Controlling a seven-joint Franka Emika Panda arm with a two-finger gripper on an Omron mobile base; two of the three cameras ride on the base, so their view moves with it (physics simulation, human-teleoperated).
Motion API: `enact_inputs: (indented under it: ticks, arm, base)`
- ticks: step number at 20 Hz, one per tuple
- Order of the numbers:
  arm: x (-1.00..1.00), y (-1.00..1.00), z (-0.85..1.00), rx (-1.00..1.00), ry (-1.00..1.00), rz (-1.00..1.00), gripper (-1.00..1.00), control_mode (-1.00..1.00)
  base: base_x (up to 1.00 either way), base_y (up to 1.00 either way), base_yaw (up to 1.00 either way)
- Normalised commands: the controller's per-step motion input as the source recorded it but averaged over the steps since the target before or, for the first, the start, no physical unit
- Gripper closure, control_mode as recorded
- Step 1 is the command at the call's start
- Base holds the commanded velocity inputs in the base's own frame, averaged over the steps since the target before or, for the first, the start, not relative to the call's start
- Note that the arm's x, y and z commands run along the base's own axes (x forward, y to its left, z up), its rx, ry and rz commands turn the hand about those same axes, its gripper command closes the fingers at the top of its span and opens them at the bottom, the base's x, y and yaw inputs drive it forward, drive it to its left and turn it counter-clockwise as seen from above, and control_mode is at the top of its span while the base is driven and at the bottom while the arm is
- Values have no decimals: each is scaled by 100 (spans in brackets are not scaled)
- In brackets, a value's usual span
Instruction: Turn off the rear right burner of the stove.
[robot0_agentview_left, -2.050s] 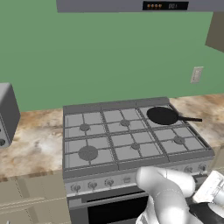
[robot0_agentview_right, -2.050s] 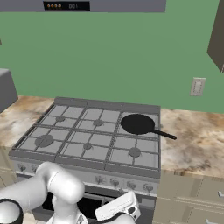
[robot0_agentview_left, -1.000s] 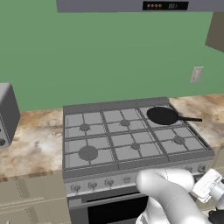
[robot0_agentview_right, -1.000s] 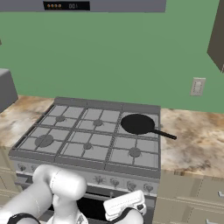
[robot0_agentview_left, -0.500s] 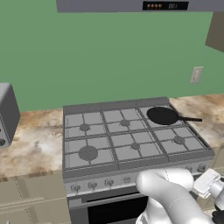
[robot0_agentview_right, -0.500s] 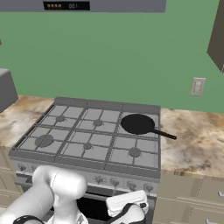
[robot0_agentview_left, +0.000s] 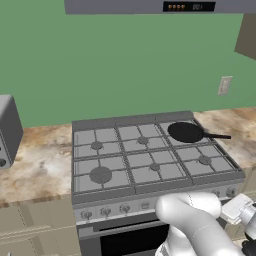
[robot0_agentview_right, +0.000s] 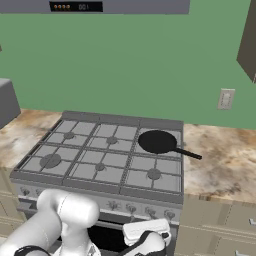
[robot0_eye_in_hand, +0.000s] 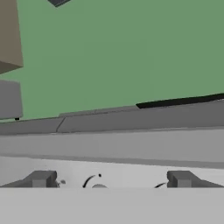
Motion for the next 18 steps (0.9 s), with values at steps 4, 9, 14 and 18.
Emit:
enact_inputs:
  ticks: [4, 9, 14, 18]
  arm:
    - [4, 0, 0, 0, 0, -8, -100, -100]
    - [8, 0, 0, 0, 0, -3, -100, -100]
    - [10, -1, -4, -1, 0, 0, -100, -100]
    - [8, -5, -8, -2, 0, 0, -100, -100]
  base:
    - [0, 0, 0]
    - [0, 0, 0]
    - [0, 0, 0]
    - [0, 0, 0]
